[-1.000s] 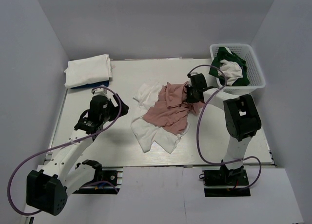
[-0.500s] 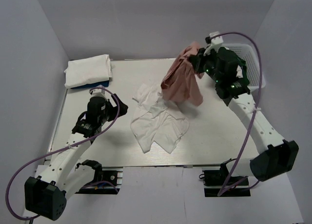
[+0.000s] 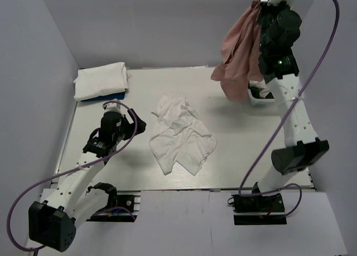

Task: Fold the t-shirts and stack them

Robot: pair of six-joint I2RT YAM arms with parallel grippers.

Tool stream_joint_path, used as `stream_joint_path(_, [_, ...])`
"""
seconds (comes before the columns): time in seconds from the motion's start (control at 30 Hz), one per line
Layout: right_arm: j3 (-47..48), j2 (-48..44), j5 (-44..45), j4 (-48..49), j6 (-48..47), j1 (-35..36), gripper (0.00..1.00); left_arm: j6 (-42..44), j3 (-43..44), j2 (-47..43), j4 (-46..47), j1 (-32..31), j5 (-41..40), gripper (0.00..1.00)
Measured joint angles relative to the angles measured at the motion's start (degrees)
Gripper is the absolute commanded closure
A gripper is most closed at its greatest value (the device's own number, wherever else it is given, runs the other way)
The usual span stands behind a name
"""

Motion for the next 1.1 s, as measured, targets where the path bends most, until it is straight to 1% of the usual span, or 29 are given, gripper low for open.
stream_joint_path(0.07, [6.4, 5.1, 3.3, 1.5, -3.0, -1.8, 1.0, 0.0, 0.0, 0.1, -0.3, 0.0, -0.5, 0.01])
stream_joint_path(0.13, [10.6, 9.1, 6.3, 3.9, -6.3, -3.5, 1.0, 0.0, 0.2, 0.3, -0.7, 0.0, -1.3, 0.01])
stream_joint_path(0.27, [11.3, 13.1, 10.5, 9.0, -12.8, -6.7, 1.0, -0.1, 1.0, 1.9, -1.4, 0.0, -2.6, 0.01])
stream_joint_path(0.37, [10.8, 15.2, 12.0, 11.4, -15.9, -8.9, 1.0, -0.1, 2.1, 4.3, -1.6, 0.0, -2.9, 0.01])
stream_joint_path(0.47, [7.8, 15.6, 13.1, 13.3, -17.5, -11.1, 1.0, -0.1, 3.3, 6.8, -1.6, 0.0, -2.8, 0.01])
stream_joint_path(0.57, [2.3, 15.5, 13.7, 15.0, -17.1, -13.2, 1.0, -0.1, 3.9, 8.2, -1.3, 0.0, -2.6, 0.01])
stream_joint_path(0.67, [-6.4, 15.6, 12.3, 14.9, -12.9, -14.9, 1.0, -0.1, 4.0, 9.5, -0.9, 0.0, -1.9, 0.01])
stream_joint_path(0.73, [-11.3, 17.3, 10.8, 13.1, -8.7, -16.3, 1.0, -0.1, 4.5, 10.7, -1.2, 0.0, -1.6, 0.01])
stream_joint_path(0.8, [-12.5, 21.2, 9.0, 8.7, -4.2, -17.8, 0.98, -0.1, 6.2, 12.3, -2.5, 0.0, -1.7, 0.01])
stream_joint_path(0.83, [-11.7, 24.0, 7.8, 5.4, -1.4, -18.6, 0.62, -0.1, 7.1, 13.0, -3.1, 0.0, -1.7, 0.01])
stream_joint_path(0.87, [-10.0, 27.2, 6.2, 2.1, 1.4, -19.5, 0.19, -0.1, 8.0, 13.6, -3.7, 0.0, -1.7, 0.01])
stream_joint_path(0.9, [-7.6, 30.4, 4.7, -1.8, 3.9, -20.3, 0.1, -0.1, 8.8, 13.9, -4.1, 0.0, -1.8, 0.01])
stream_joint_path(0.97, [-3.9, 35.0, 1.4, -8.8, 7.0, -21.3, 0.1, -0.1, 9.7, 14.1, -4.5, 0.0, -1.8, 0.01])
stream_joint_path(1.0, [-3.5, 35.6, 0.1, -11.2, 8.2, -21.7, 0.1, -0.1, 10.0, 14.1, -4.6, 0.0, -1.7, 0.01])
stream_joint_path(1.1, [-3.9, 33.7, -5.8, -16.8, 10.6, -21.6, 0.1, -0.4, 10.0, 14.8, -5.2, 0.0, -1.0, 0.01])
